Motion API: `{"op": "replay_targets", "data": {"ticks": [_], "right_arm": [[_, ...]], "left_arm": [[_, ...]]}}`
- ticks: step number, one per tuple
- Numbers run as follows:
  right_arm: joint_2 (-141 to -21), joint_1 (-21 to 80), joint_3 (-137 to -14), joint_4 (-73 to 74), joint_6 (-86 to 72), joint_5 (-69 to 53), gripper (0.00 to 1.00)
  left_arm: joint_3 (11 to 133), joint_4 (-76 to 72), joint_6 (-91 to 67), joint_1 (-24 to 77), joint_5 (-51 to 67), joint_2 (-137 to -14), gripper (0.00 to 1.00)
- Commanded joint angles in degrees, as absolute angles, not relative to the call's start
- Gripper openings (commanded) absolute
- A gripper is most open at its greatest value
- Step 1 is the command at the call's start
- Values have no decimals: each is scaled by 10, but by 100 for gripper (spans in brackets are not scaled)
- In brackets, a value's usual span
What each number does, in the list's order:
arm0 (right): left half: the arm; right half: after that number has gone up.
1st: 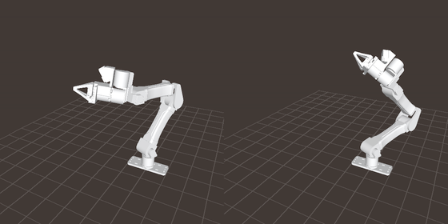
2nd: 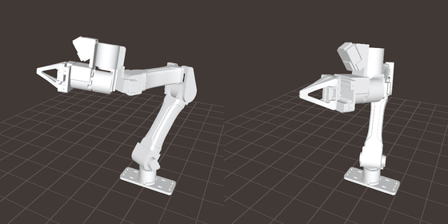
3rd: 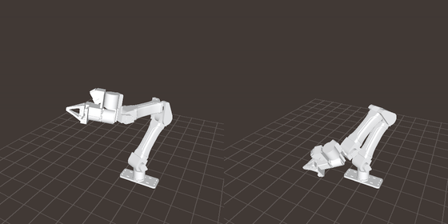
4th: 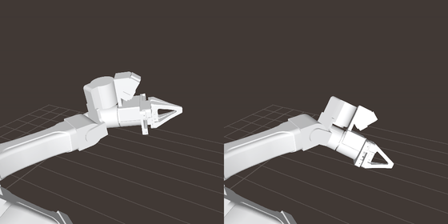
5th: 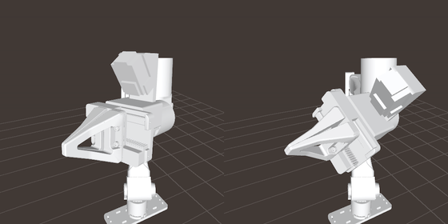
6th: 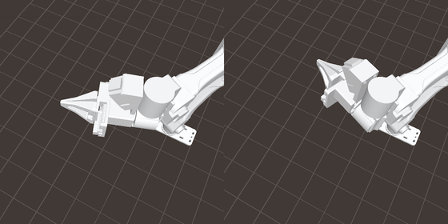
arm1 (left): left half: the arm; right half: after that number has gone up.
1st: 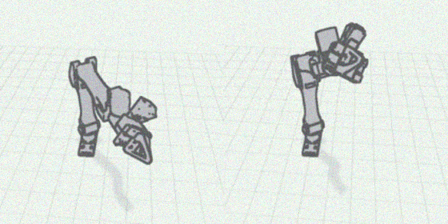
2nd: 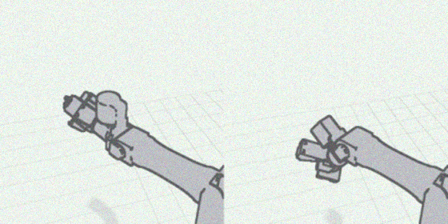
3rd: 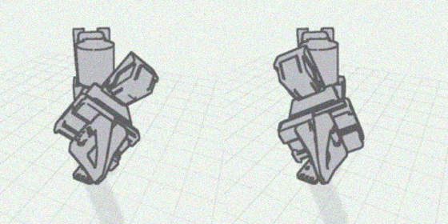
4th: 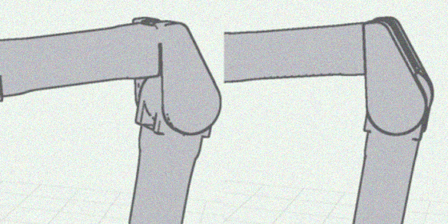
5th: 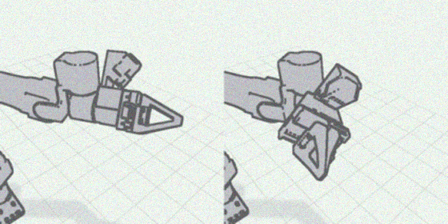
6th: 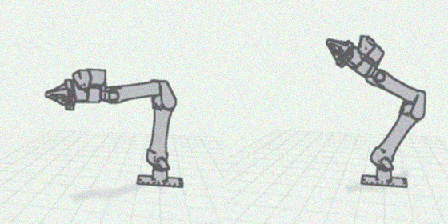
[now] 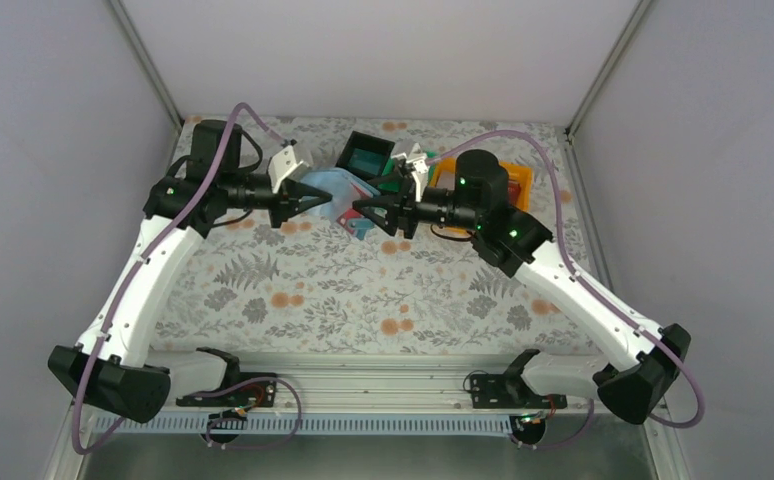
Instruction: Take the credit cards out of the card holder
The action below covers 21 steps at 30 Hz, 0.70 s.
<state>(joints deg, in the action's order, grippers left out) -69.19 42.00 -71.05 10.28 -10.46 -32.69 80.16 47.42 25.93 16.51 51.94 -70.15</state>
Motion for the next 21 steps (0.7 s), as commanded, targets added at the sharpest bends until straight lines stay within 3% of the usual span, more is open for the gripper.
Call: {"op": "replay_targets", "data": {"ticks": [1,5,9,19,20,21], "right_arm": [[-697,412,-693,120,-78,-319,57],[-700,402,-689,122,-69,-329,58],[-695,390,-676,110,-67,-354,52],[-721,376,-676,79,-100,-399,5],[-725,375,-678,75,-106,-408,4],[-728,375,-680,74,-113,-407,4]], "left_arm": [[817,474,259,159,545,-699,2],[816,475,262,156,551,-699,2],[814,476,264,152,555,-697,2],[809,485,280,150,597,-695,2],[806,481,277,150,589,-695,5],[802,473,270,150,573,-695,28]]}}
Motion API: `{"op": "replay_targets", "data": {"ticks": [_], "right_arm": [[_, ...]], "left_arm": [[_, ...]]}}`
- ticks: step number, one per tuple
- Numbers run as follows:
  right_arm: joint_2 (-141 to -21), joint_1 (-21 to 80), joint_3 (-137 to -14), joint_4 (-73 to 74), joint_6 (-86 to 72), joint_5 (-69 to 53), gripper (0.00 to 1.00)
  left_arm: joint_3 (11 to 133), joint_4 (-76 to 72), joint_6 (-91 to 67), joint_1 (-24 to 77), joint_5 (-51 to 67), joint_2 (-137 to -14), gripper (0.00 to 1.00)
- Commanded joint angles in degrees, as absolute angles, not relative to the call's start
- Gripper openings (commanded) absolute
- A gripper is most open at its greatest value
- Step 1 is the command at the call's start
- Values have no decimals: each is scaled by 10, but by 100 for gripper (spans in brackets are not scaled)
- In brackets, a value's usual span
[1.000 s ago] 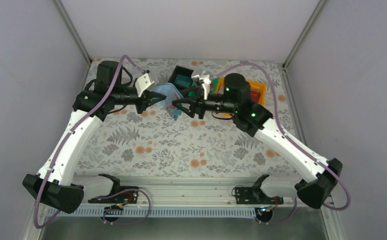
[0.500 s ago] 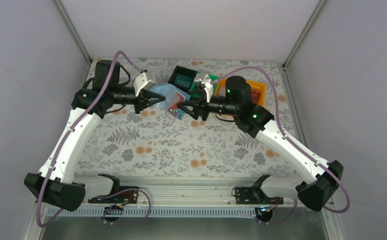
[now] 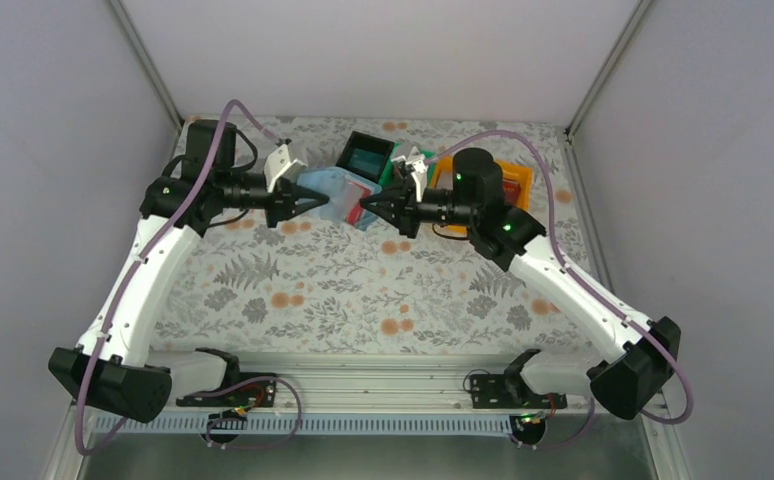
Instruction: Take the credit cards out of the card holder
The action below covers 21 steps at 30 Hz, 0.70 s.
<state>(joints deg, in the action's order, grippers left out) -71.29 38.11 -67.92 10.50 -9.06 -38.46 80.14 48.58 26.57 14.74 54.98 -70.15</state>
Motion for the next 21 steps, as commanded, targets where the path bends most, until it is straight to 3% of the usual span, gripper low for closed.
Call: {"op": "replay_targets", "data": {"ticks": [1,2,3,8,10,12,17,21], "right_arm": [[-729,375,-682,78,-120,-397,4],[-732,375,-686,89,-132,-366,4],[-737,375,-693,110,-143,-318,4],[-806,384,-757,279,-162,3,4],[-855,398,-795,369,-159,151,4],[-900,402,-819,423,-161,202,4],[-912,414,-813,380,-160,100,4],[-890,416,-794,290,-159,-79,4]], "left_arm": [[800,465,259,150,547,-695,59],[797,455,247,150,508,-695,85],[796,442,236,150,467,-695,98],[807,420,208,150,277,-702,100],[810,420,207,150,256,-701,100],[809,421,210,150,272,-699,100],[795,425,211,154,364,-707,99],[768,403,190,164,359,-718,99]]}}
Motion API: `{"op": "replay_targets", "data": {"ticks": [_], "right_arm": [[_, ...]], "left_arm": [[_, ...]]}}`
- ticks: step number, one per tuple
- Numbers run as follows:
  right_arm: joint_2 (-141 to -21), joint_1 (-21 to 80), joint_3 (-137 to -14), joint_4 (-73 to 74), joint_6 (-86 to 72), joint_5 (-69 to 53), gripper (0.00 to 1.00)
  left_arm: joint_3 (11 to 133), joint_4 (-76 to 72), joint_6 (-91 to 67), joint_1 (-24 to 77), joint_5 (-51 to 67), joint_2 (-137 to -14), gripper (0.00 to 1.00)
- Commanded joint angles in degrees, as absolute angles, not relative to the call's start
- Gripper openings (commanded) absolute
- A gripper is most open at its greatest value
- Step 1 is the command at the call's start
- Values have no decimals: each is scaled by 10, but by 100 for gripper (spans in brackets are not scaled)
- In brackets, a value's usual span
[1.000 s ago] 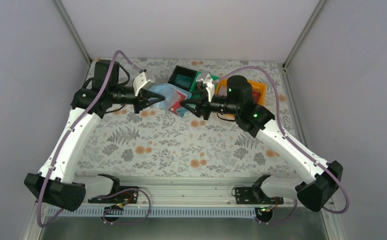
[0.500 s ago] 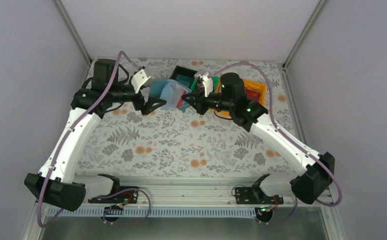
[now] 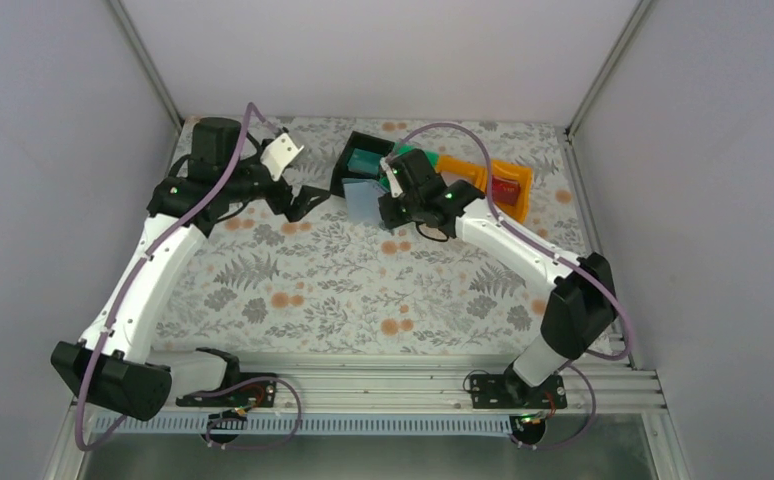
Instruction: Take the credit cards out of the card holder
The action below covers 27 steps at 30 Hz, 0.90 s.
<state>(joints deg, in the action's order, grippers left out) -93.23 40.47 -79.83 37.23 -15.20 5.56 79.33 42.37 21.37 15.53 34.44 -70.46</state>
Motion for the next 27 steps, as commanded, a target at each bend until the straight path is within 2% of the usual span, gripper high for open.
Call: {"op": "replay_targets", "data": {"ticks": [1,5,9,13,18,24,27], "right_arm": [[-884,416,-789,270,-163,-107,4],[-866,416,-774,206,-193,-186,4],[-858,418,-761,159,-219,-227,4],[-861,422,-764,148,-227,-236,4],[-859,424,-765,130,-231,-281,4],[-836,425,-759,126,-224,-315,4],[-820,425,-749,123,-220,-339,4]], "left_arm": [[759,395,184,166,341,-720,100],[728,363,178,189,241,-723,100],[747,366,189,223,111,-744,100],[752,364,194,243,100,-753,100],[768,384,202,252,144,-776,100],[780,377,201,248,85,-789,100],[783,362,200,200,63,-791,100]]}}
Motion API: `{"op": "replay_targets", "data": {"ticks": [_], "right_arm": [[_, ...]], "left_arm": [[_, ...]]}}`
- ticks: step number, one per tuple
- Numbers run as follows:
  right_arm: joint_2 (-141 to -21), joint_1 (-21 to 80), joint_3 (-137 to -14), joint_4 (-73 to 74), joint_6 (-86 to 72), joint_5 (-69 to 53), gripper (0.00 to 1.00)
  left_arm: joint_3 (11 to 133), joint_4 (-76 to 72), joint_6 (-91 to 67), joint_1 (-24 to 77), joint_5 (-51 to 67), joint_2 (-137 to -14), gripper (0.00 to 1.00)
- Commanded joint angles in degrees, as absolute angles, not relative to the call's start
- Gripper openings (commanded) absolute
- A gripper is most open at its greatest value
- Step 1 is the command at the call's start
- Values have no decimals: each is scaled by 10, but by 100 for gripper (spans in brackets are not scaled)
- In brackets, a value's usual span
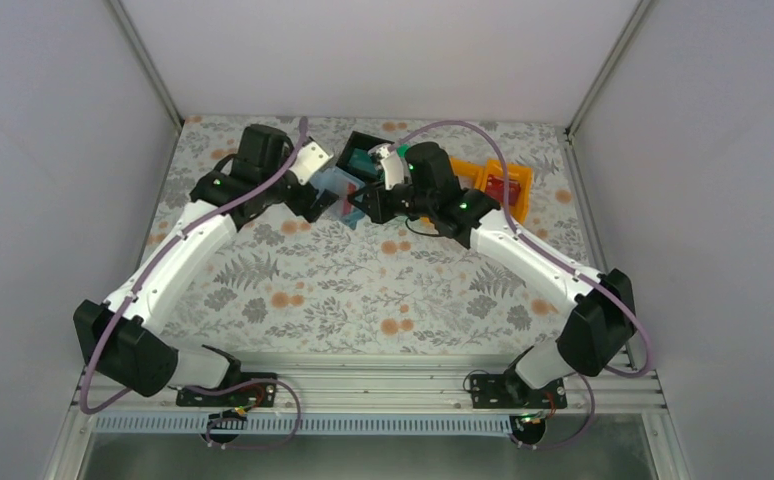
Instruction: Take the credit cards out of the card holder
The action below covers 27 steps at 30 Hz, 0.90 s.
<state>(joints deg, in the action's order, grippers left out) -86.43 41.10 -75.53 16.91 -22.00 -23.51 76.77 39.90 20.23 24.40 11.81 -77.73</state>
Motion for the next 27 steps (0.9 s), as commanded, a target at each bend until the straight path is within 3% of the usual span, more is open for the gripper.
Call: {"op": "replay_targets", "data": {"ticks": [1,8,13,19,23,27], "right_arm": [[-816,425,-746,122,-220,-347,4],[-790,415,-726,132,-213,-338,4],[-805,414,-746,205,-191,-210,4],[-862,419,-792,254,-168,-79,4],[-894,418,-796,193,-176,-185,4],[-933,412,-820,163,-187,-271,4]], "left_arm": [[789,365,197,176,84,-794,100],[798,366,203,85,152,-810,100],[816,378,214,40,207,-796,100],[834,411,250,54,303,-746,98],[811,452,296,163,386,-720,83],[806,507,315,203,481,-744,56]]}}
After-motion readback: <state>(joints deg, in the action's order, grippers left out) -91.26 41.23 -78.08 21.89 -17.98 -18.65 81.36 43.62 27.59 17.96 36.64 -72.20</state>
